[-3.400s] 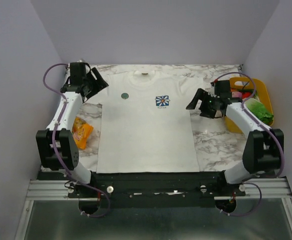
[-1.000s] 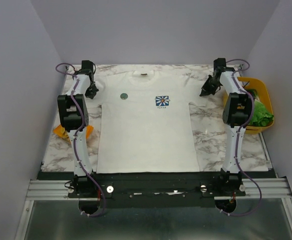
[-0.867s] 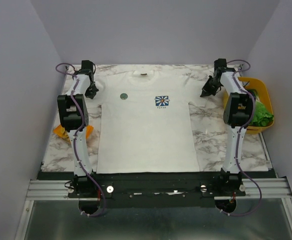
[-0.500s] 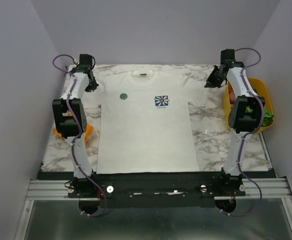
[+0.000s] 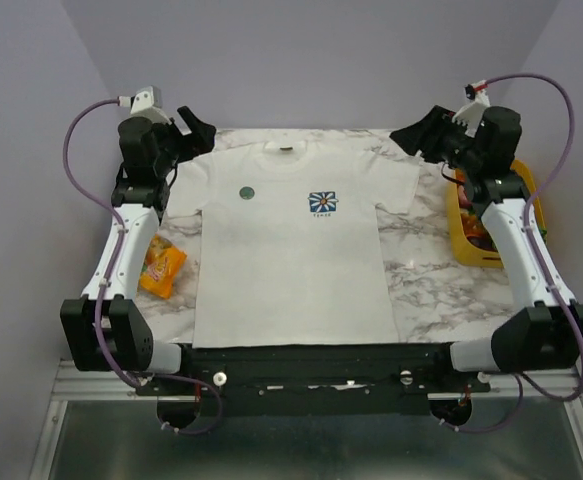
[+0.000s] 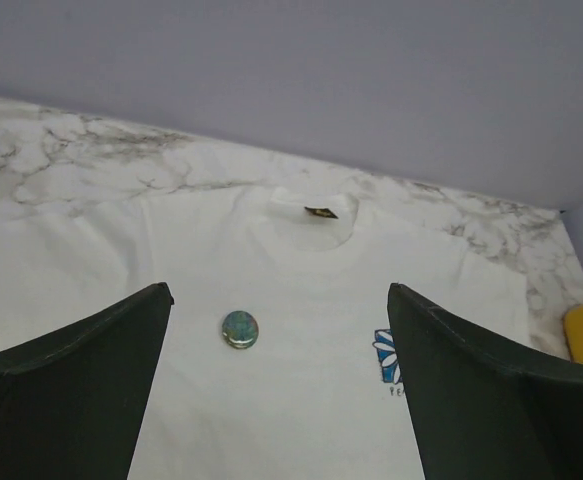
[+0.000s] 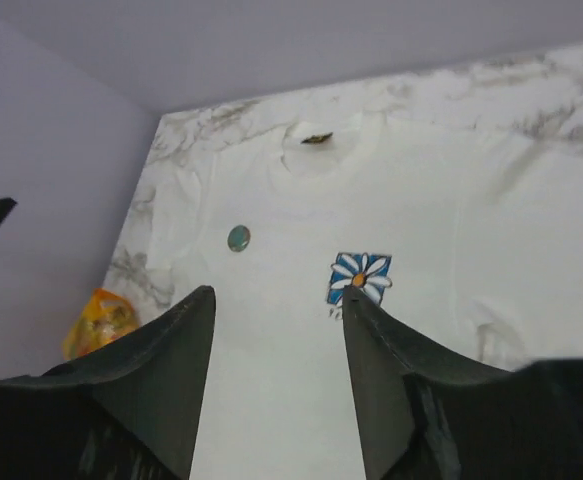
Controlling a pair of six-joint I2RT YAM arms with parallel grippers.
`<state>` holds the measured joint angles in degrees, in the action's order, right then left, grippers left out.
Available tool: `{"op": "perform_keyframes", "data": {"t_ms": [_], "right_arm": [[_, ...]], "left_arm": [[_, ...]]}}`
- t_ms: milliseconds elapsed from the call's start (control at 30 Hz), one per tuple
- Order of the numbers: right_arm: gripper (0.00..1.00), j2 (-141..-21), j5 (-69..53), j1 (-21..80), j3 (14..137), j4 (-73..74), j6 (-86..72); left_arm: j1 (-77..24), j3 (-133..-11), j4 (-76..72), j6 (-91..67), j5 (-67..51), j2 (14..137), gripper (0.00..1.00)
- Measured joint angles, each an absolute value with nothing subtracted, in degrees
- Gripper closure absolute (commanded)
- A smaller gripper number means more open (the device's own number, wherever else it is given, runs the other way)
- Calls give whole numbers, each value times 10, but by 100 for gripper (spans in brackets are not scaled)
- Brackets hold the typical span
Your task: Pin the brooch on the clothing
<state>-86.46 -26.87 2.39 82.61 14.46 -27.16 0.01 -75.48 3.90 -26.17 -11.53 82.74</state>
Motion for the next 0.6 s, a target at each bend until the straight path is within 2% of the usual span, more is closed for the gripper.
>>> {"op": "perform_keyframes", "data": {"t_ms": [33, 67, 267, 600], "right_arm": [[6, -809, -279, 23, 798, 114, -278], [0, -772, -290, 22, 759, 63, -277], [0, -600, -319, 22, 579, -161, -286], [0, -635, -361, 22, 566, -244, -302]], "left_arm": [[0, -738, 17, -268, -123, 811, 1], [0, -715, -12, -276, -128, 793, 1], [0, -580, -135, -310, -142, 687, 1], [0, -522, -210, -330, -142, 646, 1]]}}
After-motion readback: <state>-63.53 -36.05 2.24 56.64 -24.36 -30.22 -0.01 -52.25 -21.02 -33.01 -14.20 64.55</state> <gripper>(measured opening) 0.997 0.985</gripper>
